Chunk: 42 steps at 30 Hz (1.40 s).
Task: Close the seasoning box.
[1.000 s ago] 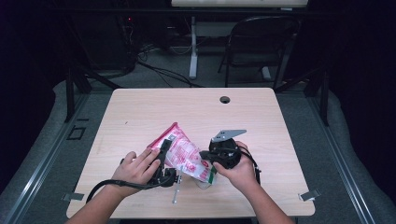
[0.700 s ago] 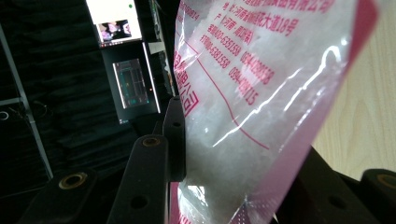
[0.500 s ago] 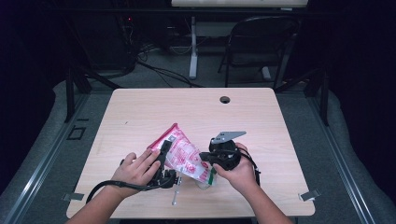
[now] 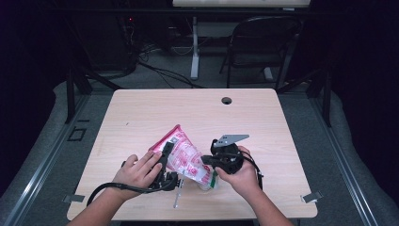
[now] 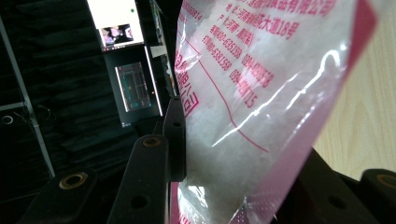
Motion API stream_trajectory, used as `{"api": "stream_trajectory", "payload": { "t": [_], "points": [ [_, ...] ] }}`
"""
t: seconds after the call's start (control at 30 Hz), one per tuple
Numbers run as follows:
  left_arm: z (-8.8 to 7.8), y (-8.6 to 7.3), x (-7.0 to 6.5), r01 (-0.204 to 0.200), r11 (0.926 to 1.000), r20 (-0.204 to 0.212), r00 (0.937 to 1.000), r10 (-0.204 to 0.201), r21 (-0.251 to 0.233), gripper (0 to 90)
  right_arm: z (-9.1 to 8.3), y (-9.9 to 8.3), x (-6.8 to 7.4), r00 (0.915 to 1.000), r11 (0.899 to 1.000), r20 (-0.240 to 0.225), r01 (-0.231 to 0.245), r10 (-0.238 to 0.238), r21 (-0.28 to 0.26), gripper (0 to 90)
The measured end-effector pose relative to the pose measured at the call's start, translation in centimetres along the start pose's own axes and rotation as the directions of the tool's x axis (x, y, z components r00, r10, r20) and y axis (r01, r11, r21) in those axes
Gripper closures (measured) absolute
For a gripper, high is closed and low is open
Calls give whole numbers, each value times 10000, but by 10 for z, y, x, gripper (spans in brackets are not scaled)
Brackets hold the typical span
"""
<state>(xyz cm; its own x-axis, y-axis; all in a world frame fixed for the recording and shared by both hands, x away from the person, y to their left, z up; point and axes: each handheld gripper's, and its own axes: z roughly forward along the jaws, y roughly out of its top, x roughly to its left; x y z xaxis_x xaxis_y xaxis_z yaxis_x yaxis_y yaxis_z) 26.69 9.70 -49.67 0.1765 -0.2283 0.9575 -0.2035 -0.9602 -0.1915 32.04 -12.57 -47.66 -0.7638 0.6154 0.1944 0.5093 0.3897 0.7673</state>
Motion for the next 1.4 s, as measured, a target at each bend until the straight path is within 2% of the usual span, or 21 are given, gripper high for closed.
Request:
{"api": "stream_trajectory", "payload": {
  "t": [0.23,0.67,0.87,0.9,1.17,1.33,1.4],
  "points": [
    [0,0,0,-10,10000,-144,9999,9,-40,681,2,-3,0,9999,9999,-30,-133,133,-81,900],
    [0,1,2,-91,10000,-86,9999,91,-30,681,2,-5,-1,9999,9998,-32,-161,160,-147,900],
    [-1,1,4,-220,9997,-253,9994,219,-59,682,3,-6,-1,9999,9997,-34,-169,168,-196,900],
    [-1,1,3,-151,9999,-172,9997,150,-36,682,2,-6,-1,9999,9997,-26,-159,159,-210,900],
    [-2,2,5,-310,9995,-271,9992,309,-16,682,2,-7,0,9999,9995,-8,-157,157,-282,900],
    [-2,2,6,-410,9991,-467,9981,406,-60,684,1,-7,-1,9999,9995,4,-153,154,-282,900],
    [-2,3,7,-412,9991,-353,9985,411,-20,685,1,-7,-1,9999,9995,7,-162,162,-289,900]
  ]
}}
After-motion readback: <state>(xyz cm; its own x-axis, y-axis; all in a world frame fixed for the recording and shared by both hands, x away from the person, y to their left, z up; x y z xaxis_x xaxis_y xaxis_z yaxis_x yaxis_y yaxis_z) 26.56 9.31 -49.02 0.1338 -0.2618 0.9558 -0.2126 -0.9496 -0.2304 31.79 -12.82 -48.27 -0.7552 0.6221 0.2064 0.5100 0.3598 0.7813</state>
